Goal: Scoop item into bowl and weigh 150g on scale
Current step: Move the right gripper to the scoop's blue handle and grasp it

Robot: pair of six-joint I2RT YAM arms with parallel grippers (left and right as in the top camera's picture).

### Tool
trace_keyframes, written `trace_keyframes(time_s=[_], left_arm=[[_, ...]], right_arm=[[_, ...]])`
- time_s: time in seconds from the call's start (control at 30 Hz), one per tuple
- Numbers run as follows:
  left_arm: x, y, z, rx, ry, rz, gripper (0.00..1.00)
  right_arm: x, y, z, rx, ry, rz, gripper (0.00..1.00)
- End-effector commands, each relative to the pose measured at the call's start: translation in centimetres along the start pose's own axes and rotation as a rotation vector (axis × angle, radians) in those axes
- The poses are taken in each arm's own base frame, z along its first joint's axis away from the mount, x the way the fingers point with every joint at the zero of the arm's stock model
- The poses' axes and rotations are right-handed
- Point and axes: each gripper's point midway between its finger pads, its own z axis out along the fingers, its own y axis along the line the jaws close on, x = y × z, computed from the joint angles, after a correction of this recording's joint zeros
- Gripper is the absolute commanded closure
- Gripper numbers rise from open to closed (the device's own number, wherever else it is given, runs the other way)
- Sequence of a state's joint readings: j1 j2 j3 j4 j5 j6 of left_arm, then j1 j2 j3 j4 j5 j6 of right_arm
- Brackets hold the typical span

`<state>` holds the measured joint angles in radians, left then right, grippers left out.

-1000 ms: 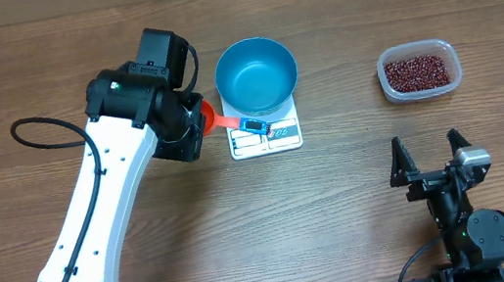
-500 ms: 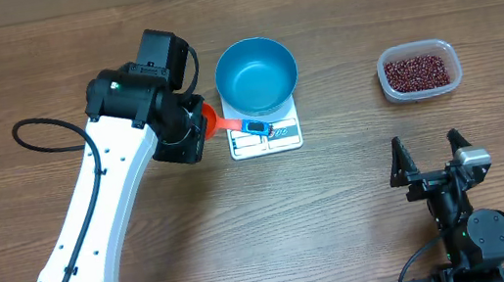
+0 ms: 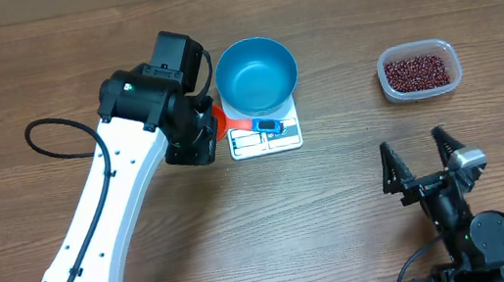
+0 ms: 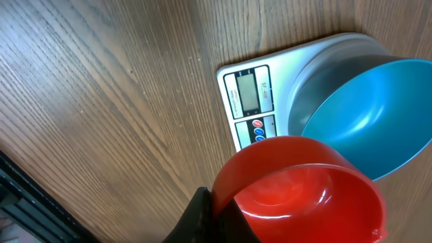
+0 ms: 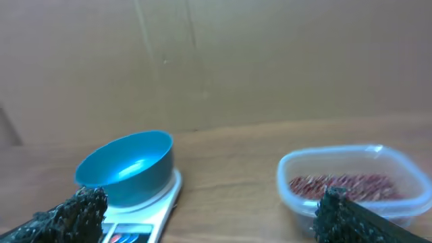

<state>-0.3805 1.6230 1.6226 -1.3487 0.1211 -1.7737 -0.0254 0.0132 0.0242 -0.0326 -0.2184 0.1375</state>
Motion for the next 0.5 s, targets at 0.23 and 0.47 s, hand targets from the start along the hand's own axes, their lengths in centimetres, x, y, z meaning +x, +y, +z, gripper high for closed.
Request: trace_keyframes(time_s=[0.23,0.47], left_arm=[[0.7,-0.6,-1.2,0.056,0.017,-0.021,0.96],[0.7,-0.7,-1.2,0.057,0.014,-0.021,0.96]], right_arm=[[-5.9,2.9,-2.7,-0.049,0.034,0.077,0.00],[-6.7,3.3,-3.5,-0.029,0.100,0.224,0.00]])
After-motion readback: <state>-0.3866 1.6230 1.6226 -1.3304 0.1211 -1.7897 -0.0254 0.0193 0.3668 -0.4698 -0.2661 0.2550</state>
